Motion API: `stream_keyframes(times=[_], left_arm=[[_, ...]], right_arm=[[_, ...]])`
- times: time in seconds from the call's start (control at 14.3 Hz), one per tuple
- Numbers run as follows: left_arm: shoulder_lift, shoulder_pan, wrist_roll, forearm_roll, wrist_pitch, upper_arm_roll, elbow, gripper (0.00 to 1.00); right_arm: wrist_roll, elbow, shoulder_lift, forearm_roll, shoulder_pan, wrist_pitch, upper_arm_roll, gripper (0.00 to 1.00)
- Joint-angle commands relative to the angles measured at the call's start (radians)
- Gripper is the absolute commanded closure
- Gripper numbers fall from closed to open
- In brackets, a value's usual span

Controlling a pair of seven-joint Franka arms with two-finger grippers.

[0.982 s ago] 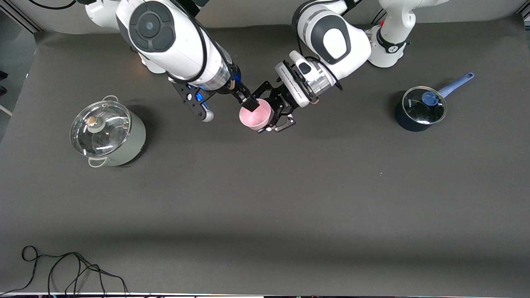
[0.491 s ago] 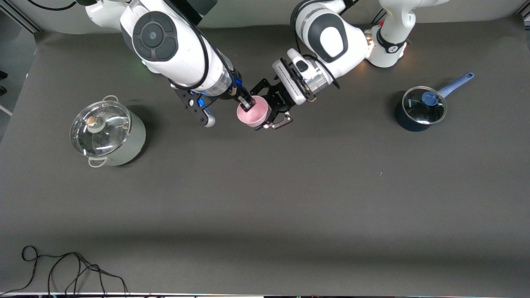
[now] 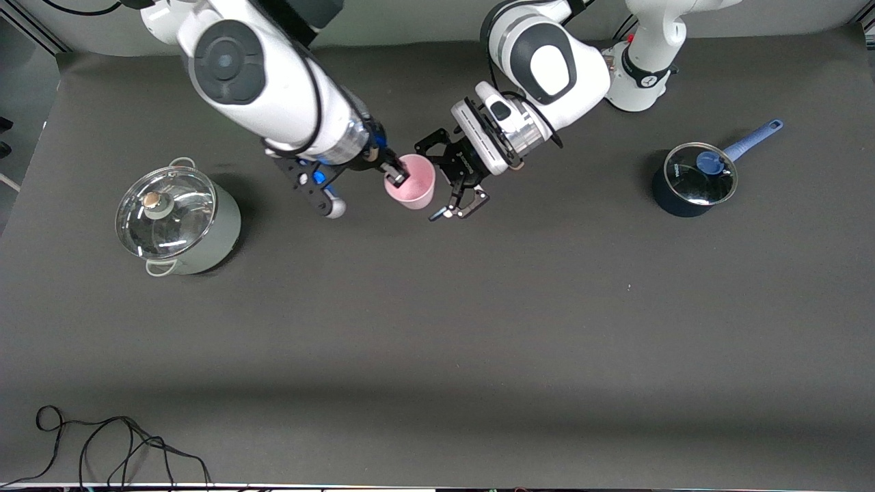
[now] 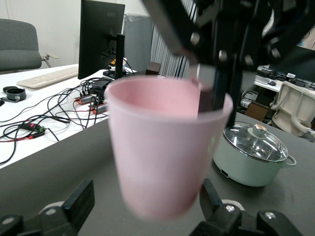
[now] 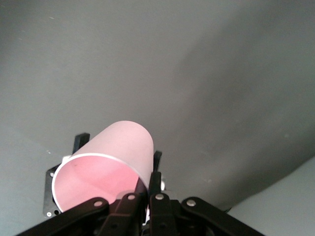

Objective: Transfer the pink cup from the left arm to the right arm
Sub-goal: 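Close the right gripper on the cup and open the left gripper, then carry the cup away with the right gripper while the left gripper withdraws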

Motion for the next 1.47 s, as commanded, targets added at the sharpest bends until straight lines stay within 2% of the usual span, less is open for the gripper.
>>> stream_keyframes(times=[0.0, 0.21, 0.42, 0.63, 0.77, 0.91, 1.05, 1.4], left_arm=[[0.002, 0.002, -0.001, -0.013, 0.016, 0.000, 0.016, 0.01], [0.022, 0.017, -0.001, -0.012, 0.016, 0.008, 0.014, 0.01], [0.050, 0.022, -0.001, -0.010, 0.017, 0.057, 0.012, 0.01], [0.054, 0.024, 0.001, -0.004, 0.020, 0.120, 0.014, 0.01], [0.056, 0.024, 0.007, 0.020, 0.002, 0.169, 0.020, 0.01], [0.074, 0.024, 0.007, 0.166, -0.004, 0.233, 0.061, 0.01], [0.093, 0.046, 0.007, 0.308, -0.016, 0.238, 0.065, 0.01], [0.110, 0.103, 0.007, 0.586, -0.073, 0.238, 0.063, 0.01]], right_arm=[[-0.106, 0.002, -0.061, -0.003, -0.076, -0.036, -0.002, 1.00], [-0.241, -0.011, -0.119, -0.008, -0.165, -0.069, 0.000, 1.00], [-0.510, -0.021, -0.159, -0.051, -0.248, -0.190, -0.019, 1.00], [-0.863, -0.102, -0.200, -0.153, -0.265, -0.211, -0.093, 1.00], [-1.035, -0.146, -0.202, -0.183, -0.265, -0.198, -0.156, 1.00], [-1.150, -0.223, -0.205, -0.183, -0.264, -0.125, -0.227, 1.00], [-1.249, -0.327, -0.211, -0.183, -0.264, -0.019, -0.272, 1.00], [-1.261, -0.600, -0.208, -0.180, -0.261, 0.301, -0.279, 1.00]])
